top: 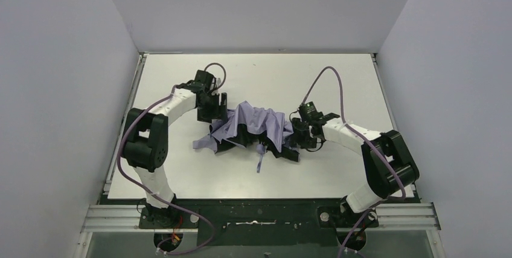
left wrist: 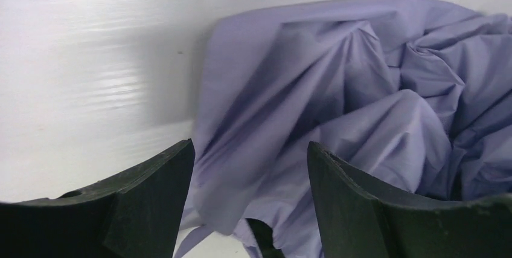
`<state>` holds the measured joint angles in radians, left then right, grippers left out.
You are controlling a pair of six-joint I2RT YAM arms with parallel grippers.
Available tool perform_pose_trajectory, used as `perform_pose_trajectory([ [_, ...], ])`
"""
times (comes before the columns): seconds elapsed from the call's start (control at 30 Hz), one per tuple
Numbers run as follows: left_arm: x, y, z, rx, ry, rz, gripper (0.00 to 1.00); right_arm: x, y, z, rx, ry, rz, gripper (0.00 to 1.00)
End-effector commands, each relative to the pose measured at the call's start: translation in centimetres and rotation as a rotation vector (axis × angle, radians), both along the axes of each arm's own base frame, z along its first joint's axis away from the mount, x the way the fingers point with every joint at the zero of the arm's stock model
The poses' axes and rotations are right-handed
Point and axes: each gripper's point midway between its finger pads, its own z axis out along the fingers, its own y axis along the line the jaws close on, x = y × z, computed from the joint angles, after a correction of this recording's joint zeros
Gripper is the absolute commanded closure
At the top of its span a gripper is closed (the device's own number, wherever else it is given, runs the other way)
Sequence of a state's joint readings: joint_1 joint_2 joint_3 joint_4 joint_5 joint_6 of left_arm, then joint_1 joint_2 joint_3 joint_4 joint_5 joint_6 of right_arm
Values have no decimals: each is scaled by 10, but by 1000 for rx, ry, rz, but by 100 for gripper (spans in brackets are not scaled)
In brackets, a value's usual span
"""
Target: Put away the umbrella
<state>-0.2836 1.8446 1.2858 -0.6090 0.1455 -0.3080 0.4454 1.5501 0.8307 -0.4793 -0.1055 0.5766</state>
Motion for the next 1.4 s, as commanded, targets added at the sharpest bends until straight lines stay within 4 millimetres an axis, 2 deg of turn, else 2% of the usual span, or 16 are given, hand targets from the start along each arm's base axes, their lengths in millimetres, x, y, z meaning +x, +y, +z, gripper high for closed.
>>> perform_pose_trajectory([
  [0.0, -10, -33, -1, -52, -28, -40, 35, 16, 38, 3, 157, -54, -2, 53],
  [0.17, -41, -72, -12, -126, -7, -116, 40, 25, 70, 12, 324, -73, 2, 52],
  [0.3, -61, -101, -11, -215, -6, -155, 42, 35, 95, 21, 453, -82, 21, 51],
  [0.43, -74, -135, 4, -349, -32, -196, 43, 44, 115, 32, 565, -103, 52, 50],
  [0.5, -78, -150, 15, -407, -50, -219, 43, 46, 117, 37, 576, -113, 69, 49],
  [0.57, -78, -154, 26, -435, -72, -223, 43, 47, 112, 39, 536, -120, 81, 47],
  [0.67, -74, -141, 38, -406, -111, -189, 43, 43, 75, 35, 336, -113, 44, 44],
  [0.77, -67, -114, 53, -328, -164, -126, 43, 39, 26, 42, 107, -153, -7, 35],
  [0.93, -67, -72, 69, -235, -227, -41, 42, 28, -31, 72, -52, -214, -81, 27],
  [1.03, -75, -55, 78, -206, -264, -10, 42, 21, -54, 101, -84, -282, -124, 18],
  [1.13, -83, -35, 83, -164, -305, 39, 42, 21, -60, 135, -75, -374, -121, 6],
  [1.2, -88, -22, 82, -142, -320, 76, 41, 23, -52, 157, -30, -418, -95, 1],
  [1.27, -92, -12, 79, -126, -331, 105, 41, 29, -39, 180, 30, -450, -64, 0],
  [1.37, -98, -5, 72, -126, -323, 124, 40, 35, -3, 204, 151, -469, 6, 0],
])
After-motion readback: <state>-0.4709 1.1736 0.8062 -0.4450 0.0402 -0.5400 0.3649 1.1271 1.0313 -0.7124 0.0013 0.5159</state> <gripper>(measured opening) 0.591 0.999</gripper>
